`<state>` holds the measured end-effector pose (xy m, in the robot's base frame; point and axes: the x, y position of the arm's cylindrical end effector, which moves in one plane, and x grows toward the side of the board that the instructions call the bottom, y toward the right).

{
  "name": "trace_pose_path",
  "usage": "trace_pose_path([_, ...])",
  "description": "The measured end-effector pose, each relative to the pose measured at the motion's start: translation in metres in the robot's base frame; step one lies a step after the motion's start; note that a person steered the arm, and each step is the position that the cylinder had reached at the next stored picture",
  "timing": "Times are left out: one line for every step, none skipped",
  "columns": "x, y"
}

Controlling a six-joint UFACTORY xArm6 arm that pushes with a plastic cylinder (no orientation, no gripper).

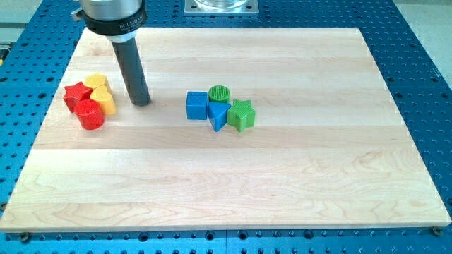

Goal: Place your arm diagonally to the cube

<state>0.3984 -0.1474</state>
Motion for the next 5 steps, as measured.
trace_pose_path([0.0015, 0.0])
trace_pose_path([0.0015, 0.0])
trace_pose_path([-0.0025, -0.0007])
trace_pose_path([-0.0024, -0.0014])
trace_pose_path([0.0007, -0.0002])
